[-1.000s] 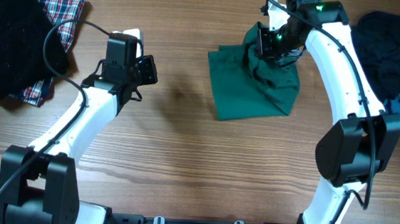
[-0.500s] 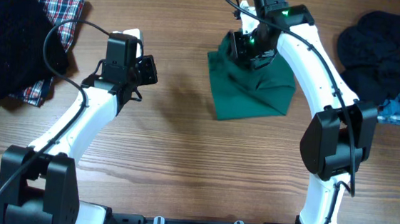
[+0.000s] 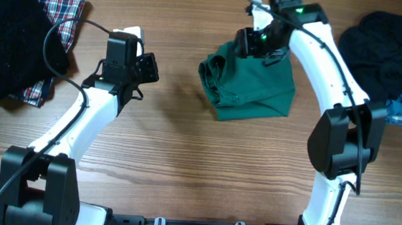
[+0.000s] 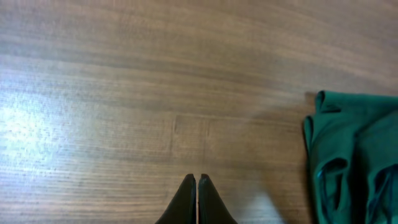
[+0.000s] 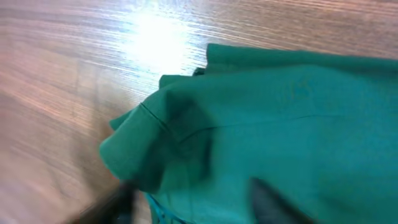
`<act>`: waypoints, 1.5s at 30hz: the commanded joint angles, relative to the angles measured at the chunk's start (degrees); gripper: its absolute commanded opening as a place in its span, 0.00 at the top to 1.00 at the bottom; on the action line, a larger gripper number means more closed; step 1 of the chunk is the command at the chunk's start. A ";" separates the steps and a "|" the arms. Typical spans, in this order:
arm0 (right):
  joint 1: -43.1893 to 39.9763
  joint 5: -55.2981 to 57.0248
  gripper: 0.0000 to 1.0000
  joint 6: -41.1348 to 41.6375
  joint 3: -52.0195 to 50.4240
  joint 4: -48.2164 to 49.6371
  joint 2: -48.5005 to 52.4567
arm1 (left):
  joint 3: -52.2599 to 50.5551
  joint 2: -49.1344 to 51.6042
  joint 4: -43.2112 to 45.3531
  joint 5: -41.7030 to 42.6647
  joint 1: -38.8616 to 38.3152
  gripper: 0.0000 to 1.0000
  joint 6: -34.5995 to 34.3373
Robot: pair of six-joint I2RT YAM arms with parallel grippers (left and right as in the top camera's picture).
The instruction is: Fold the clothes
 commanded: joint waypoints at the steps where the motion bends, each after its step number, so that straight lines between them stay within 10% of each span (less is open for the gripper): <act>1: -1.25 -6.12 0.89 0.20 0.96 0.48 -0.17 | 0.85 -1.55 3.78 3.74 -0.92 0.96 -0.52; 34: 4.76 -11.43 0.95 -1.29 1.07 13.73 9.07 | 0.87 -1.51 9.57 6.32 -4.46 0.96 -2.34; 39: -1.55 -17.00 0.57 -2.38 1.07 10.10 1.05 | 1.11 -1.51 13.97 6.23 -7.87 0.96 -3.76; 45: -5.84 -16.55 0.36 -1.33 1.07 1.73 -2.93 | 1.11 -1.38 17.59 6.01 -13.88 0.96 -6.34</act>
